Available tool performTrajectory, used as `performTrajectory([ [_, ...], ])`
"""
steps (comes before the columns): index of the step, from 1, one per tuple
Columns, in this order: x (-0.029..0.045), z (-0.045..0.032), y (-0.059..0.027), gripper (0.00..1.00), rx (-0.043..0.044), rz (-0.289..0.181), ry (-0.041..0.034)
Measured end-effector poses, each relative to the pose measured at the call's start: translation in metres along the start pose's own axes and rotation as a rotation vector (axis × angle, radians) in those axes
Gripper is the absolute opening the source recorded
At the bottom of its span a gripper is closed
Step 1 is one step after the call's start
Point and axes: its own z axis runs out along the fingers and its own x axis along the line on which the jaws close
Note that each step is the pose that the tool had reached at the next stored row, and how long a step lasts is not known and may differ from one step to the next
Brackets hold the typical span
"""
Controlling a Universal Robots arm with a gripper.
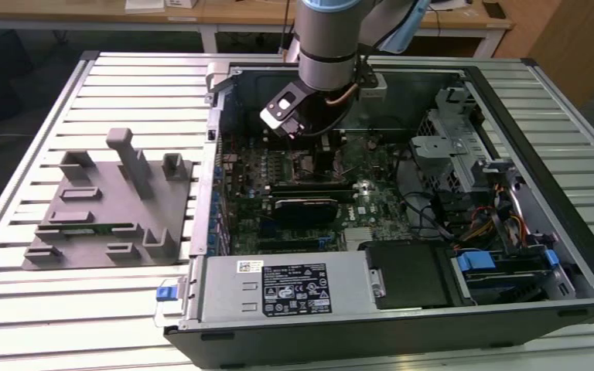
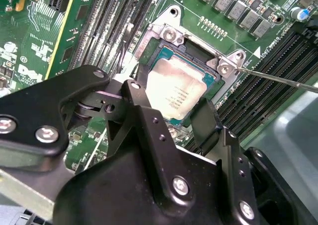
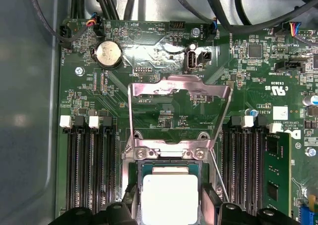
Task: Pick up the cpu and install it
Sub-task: 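Place the cpu into insertion slot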
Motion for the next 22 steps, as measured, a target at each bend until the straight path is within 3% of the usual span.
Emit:
performTrajectory([
  [9,-0.0004,-0.0096,0.0002,0.61,0.0000,0.000,0.0000],
  [17,-0.0004,-0.0101,0.0002,0.61,0.0000,0.000,0.0001],
  [22,-0.0004,-0.0102,0.0002,0.42,0.0000,0.000,0.0000],
])
